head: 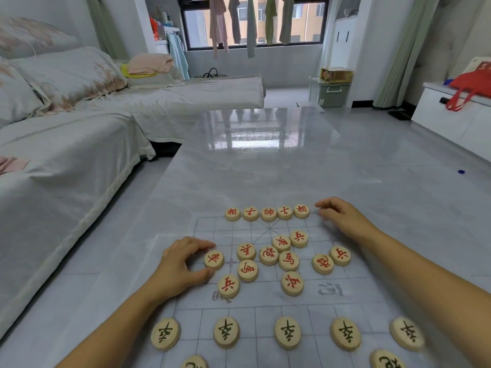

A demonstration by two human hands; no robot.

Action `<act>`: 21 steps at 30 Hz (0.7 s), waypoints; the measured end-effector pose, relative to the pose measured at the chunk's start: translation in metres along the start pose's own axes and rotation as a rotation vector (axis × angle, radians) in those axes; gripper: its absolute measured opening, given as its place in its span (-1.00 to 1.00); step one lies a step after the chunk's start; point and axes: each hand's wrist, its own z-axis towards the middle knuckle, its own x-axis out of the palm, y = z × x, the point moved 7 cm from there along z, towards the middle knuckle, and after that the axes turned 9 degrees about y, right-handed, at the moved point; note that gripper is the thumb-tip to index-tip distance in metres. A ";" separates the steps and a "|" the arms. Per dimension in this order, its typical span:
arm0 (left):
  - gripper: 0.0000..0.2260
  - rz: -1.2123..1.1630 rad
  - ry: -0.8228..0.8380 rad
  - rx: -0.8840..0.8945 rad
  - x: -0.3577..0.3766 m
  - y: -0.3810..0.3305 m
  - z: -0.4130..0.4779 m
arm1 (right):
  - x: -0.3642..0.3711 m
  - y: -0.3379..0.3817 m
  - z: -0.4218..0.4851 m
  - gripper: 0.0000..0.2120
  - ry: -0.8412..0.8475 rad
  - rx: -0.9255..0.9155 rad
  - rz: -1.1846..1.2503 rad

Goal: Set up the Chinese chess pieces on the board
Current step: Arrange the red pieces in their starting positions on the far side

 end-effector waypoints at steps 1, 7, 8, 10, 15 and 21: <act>-0.55 -0.001 0.009 0.003 0.000 0.000 0.000 | -0.007 0.000 -0.007 -0.83 -0.034 -0.017 -0.019; -0.58 -0.012 -0.039 -0.026 0.001 0.003 0.000 | -0.015 -0.014 -0.070 -0.76 0.066 -0.087 -0.191; -0.59 -0.010 -0.049 -0.034 0.001 0.002 0.000 | -0.008 -0.019 -0.077 -0.77 0.124 -0.075 -0.248; -0.60 -0.001 -0.067 -0.041 0.000 0.000 0.001 | 0.002 -0.024 -0.083 -0.62 0.160 -0.105 -0.390; -0.58 0.040 -0.046 -0.039 0.002 0.000 0.001 | 0.005 -0.023 -0.083 -0.47 0.142 -0.175 -0.465; -0.62 0.043 -0.016 -0.021 0.004 0.001 0.001 | 0.005 -0.021 -0.082 -0.56 0.092 -0.199 -0.446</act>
